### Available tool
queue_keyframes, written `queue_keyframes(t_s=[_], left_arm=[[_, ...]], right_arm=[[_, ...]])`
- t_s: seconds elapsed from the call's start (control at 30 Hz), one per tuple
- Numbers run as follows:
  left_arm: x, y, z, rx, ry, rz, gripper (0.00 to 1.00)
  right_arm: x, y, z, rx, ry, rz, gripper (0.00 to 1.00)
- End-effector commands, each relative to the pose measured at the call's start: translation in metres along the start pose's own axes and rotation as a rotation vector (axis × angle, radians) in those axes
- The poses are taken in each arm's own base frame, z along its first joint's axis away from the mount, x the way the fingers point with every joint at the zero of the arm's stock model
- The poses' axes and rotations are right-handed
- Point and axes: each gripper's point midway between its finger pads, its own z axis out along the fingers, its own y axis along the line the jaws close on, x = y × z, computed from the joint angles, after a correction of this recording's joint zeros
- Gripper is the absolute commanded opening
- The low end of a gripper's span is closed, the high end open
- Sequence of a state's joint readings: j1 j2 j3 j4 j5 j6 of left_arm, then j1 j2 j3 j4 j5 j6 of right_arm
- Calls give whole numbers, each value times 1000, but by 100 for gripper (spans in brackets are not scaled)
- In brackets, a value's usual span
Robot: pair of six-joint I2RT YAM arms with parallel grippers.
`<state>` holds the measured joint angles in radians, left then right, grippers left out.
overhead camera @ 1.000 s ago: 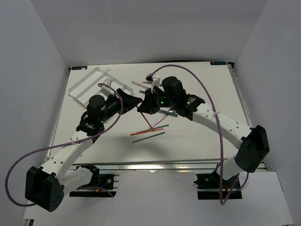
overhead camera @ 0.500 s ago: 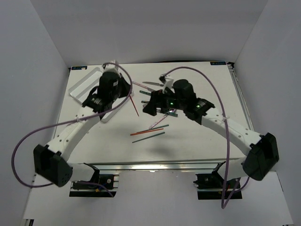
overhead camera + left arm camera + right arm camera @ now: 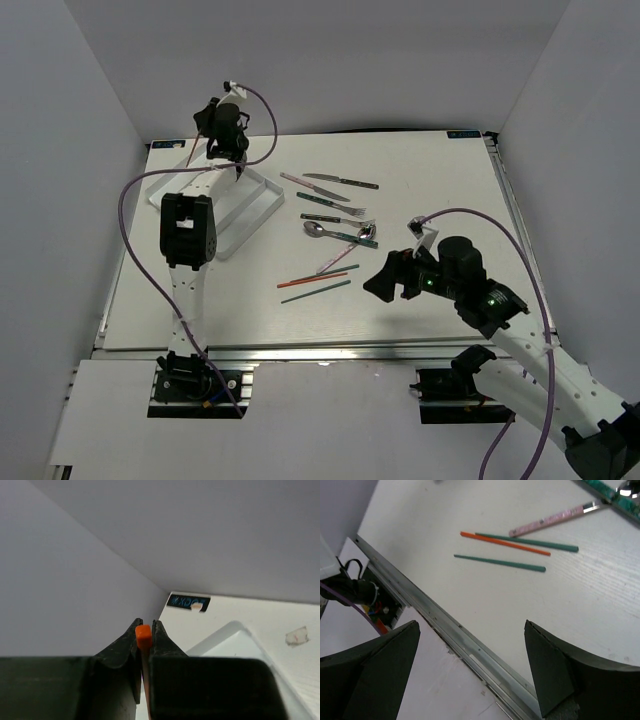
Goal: Sort the eating utensils into containers
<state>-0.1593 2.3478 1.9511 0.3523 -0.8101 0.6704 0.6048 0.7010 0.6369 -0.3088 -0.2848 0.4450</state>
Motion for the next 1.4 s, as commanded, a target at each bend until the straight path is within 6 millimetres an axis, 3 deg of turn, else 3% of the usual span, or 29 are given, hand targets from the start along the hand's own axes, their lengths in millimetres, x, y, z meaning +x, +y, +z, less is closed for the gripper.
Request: queue_keyframes(t_s=[0.0, 0.1, 0.2, 0.3, 0.33, 0.4, 0.57, 0.7, 0.77, 0.8, 0.87, 1.0, 1.03, 1.1, 1.17, 1.2, 1.23, 1.27, 1.3, 1.33, 1.37], left_arm=[[-24, 2, 32, 73, -173, -13, 0], [6, -9, 44, 90, -148, 36, 0], [29, -1, 61, 88, -127, 27, 0], [45, -8, 67, 141, -119, 8, 2], [62, 4, 78, 129, -95, 7, 3], [74, -5, 75, 156, -82, 3, 3], [82, -12, 66, 195, -81, -27, 5], [91, -19, 58, 234, -79, -25, 13], [99, -22, 54, 245, -66, -11, 21], [97, -20, 52, 246, -76, -11, 31], [101, -19, 46, 252, -71, -12, 42], [94, -9, 37, 265, -76, -40, 66], [80, 3, 34, 251, -97, -62, 70], [72, 11, 27, 248, -104, -98, 83], [44, 29, 15, 247, -142, -154, 93], [38, 33, 9, 257, -149, -163, 95], [19, 54, 1, 235, -172, -201, 98], [14, 62, -2, 224, -178, -223, 98], [9, 69, -7, 221, -175, -239, 98], [-8, 65, -19, 237, -182, -291, 98], [-19, 84, -24, 194, -167, -341, 98]], right_arm=[[7, -7, 7, 30, 44, 19, 89], [2, -15, 5, 90, 39, 3, 89], [-1, -16, 5, 103, 37, 1, 89], [3, -21, 8, 122, 44, 19, 89], [2, -22, 9, 125, 39, 24, 89], [1, -24, 13, 132, 44, 26, 89], [-5, -21, 16, 129, 44, 23, 89], [-8, -20, 14, 133, 29, 25, 89], [-11, -18, 12, 130, 22, 19, 89], [-14, -16, 10, 132, 19, 16, 89], [-16, -16, 8, 135, 13, 8, 89], [-22, -17, 6, 155, 2, -14, 89], [-22, -18, 5, 159, 1, -25, 89], [-25, -21, 7, 177, 1, -35, 89], [-28, -25, 11, 193, 14, -56, 89], [-31, -25, 13, 195, 19, -65, 89], [-28, -31, 22, 212, 56, -80, 89], [-36, -34, 25, 236, 50, -87, 89], [-37, -37, 30, 248, 61, -96, 89], [-31, -46, 43, 269, 102, -101, 89], [-32, -49, 52, 274, 118, -135, 89]])
